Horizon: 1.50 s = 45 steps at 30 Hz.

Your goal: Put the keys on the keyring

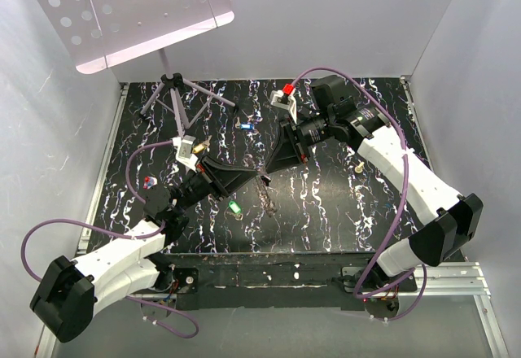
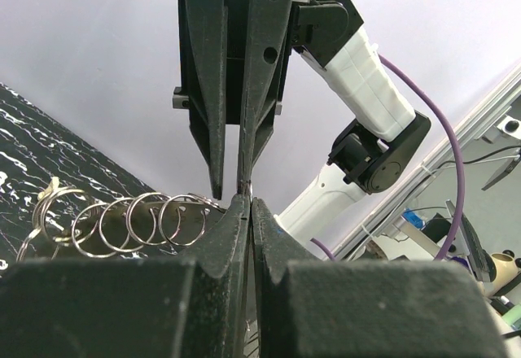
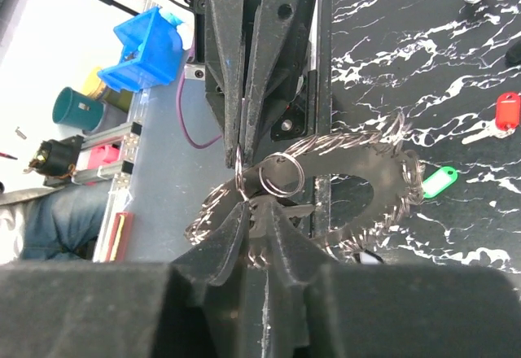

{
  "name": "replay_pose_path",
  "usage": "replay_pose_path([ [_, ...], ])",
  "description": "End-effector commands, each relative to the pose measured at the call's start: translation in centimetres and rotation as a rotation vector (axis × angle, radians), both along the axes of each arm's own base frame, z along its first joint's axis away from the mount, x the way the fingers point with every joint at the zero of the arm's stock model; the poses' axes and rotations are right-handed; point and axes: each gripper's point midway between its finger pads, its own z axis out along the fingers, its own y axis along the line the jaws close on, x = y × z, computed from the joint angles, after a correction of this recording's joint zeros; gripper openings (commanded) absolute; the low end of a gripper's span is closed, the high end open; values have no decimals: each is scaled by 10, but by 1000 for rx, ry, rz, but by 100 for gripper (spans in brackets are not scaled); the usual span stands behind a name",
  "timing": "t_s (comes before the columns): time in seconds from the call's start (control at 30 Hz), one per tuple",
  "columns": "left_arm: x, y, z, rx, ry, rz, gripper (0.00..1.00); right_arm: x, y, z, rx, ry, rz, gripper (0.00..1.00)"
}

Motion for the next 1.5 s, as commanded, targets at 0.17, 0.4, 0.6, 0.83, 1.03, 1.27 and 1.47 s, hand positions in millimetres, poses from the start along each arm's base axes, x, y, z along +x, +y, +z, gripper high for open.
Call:
replay_pose_path([
  [0.17, -8, 5, 27, -55, -72, -5, 0, -10, -1, 23, 72, -46, 45, 37],
  [0.4, -8, 5, 29, -62, -70, -6, 0, -13, 2, 20, 69, -35, 64, 28],
  [0.6, -9, 5, 30, -64, -72, -6, 0, -14, 3, 19, 70, -28, 75, 13],
  [0.83, -7, 8, 30, -72, -72, 10, 0, -21, 1, 17, 81, -29, 96, 1],
  [1.03, -7, 9, 32, -89, -75, 11, 0, -24, 3, 12, 80, -17, 106, 1],
  [1.27, -8, 10, 34, -98, -79, 13, 0, -23, 6, 8, 77, 11, 108, 1],
  [1.47, -10, 13, 35, -109, -87, 18, 0, -19, 7, 1, 49, 13, 57, 4],
])
